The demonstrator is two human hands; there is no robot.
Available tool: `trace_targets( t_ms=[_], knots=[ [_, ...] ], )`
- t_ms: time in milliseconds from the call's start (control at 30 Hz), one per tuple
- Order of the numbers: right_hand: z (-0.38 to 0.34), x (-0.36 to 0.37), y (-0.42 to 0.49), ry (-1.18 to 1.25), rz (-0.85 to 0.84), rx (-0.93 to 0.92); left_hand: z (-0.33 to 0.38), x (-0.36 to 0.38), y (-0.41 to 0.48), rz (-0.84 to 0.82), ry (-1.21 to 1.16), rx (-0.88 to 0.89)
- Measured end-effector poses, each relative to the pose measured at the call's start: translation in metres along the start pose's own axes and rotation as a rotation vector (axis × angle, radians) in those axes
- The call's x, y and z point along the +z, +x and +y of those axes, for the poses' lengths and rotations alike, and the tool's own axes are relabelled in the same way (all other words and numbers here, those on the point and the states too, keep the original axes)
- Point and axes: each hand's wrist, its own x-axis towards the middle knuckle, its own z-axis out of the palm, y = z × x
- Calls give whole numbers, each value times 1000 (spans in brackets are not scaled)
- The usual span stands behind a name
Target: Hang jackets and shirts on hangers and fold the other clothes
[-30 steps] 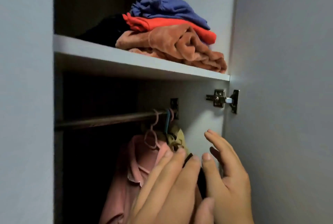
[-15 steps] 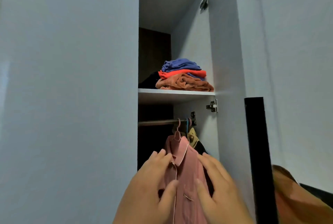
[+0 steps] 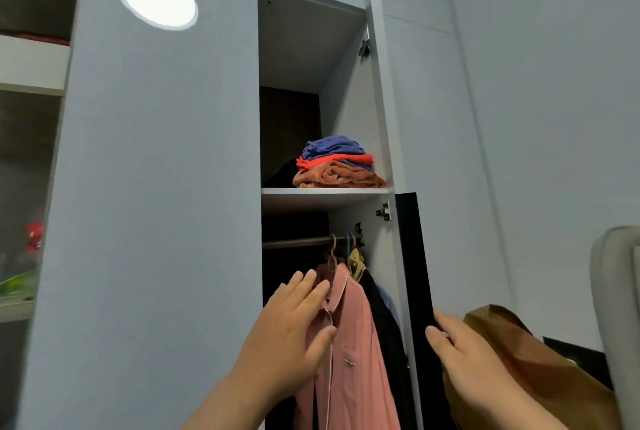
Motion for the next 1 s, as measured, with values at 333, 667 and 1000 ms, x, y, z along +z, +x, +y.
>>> trace_targets(
  t_ms=[333, 667, 1000],
  knots=[
    [-29, 71, 17, -107, -31, 101, -85, 21, -49, -103, 182, -139],
    [-45, 189, 84, 64, -194, -26, -184, 54, -50, -315, 452, -245],
    [-33, 230, 122, 77, -208, -85, -211, 71, -42, -284, 472, -178]
  ],
)
